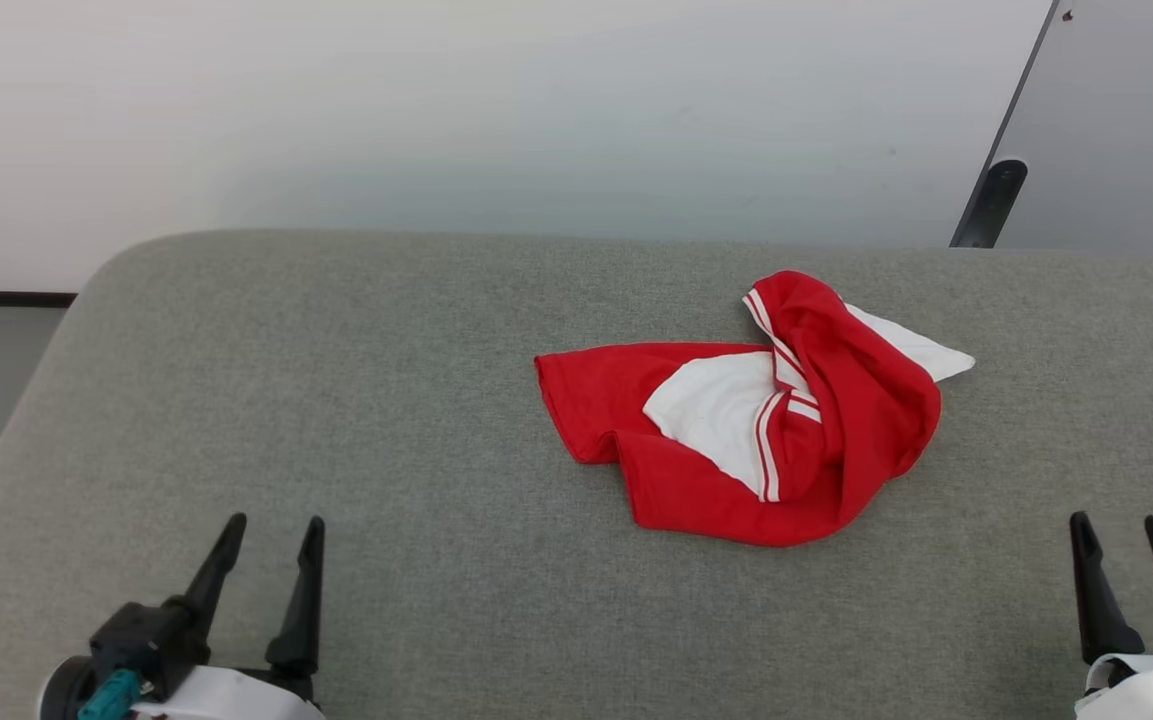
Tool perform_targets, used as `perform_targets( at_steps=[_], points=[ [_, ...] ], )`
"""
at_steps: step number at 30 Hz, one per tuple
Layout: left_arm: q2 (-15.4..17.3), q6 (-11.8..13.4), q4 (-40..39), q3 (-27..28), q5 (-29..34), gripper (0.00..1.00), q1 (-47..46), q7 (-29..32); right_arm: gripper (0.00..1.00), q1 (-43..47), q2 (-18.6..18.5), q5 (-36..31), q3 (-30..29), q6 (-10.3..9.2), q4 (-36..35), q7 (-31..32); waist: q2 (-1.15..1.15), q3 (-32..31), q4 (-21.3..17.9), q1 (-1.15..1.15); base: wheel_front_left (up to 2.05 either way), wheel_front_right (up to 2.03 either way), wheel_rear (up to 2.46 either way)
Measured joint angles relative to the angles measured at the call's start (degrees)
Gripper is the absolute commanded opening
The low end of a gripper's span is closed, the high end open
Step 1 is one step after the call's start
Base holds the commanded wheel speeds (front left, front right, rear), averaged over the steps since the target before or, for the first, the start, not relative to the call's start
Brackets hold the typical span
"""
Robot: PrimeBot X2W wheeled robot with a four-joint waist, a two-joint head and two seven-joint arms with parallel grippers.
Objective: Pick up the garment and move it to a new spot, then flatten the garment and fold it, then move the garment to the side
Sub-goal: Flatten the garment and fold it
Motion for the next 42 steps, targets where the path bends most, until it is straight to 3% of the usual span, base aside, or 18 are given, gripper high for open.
perform_targets(
  at_steps=[8,14,21,27,34,42],
  points=[
    [-2.5,-0.7,-0.4,0.1,1.0,1.00,0.0,0.0,1.00,-3.7,-2.2,-0.7,2.5,0.00,2.3,7.2,0.00,0.5,1.1,0.00,0.00,0.00,0.00],
    [-4.4,-1.1,-0.4,-0.1,1.5,1.00,-0.1,0.0,1.00,-13.0,-6.7,0.1,6.6,0.01,6.2,21.8,0.00,1.7,2.5,0.00,0.00,0.00,0.00],
    [-6.8,-1.8,-0.1,-1.0,2.4,1.00,-3.1,0.0,1.00,-29.6,-13.5,5.7,9.9,0.01,13.6,44.4,0.00,5.5,4.5,0.00,0.00,0.00,0.00],
    [-9.4,-2.5,1.1,-2.2,3.0,1.00,-6.9,0.0,1.00,-42.1,-16.3,6.7,10.1,0.00,22.8,56.4,0.00,9.9,6.9,0.00,0.00,0.00,0.00],
    [-11.1,-2.8,1.9,-2.4,3.4,1.00,-9.5,0.0,1.00,-48.9,-17.3,5.5,12.8,0.01,29.4,61.8,0.00,14.6,10.5,0.00,0.00,0.00,0.00],
    [-12.5,-3.0,1.9,-3.1,3.5,1.00,-11.7,0.0,1.00,-54.1,-17.8,1.2,13.6,0.01,35.1,59.4,0.00,19.5,13.4,0.00,0.00,0.00,0.00]
  ],
)
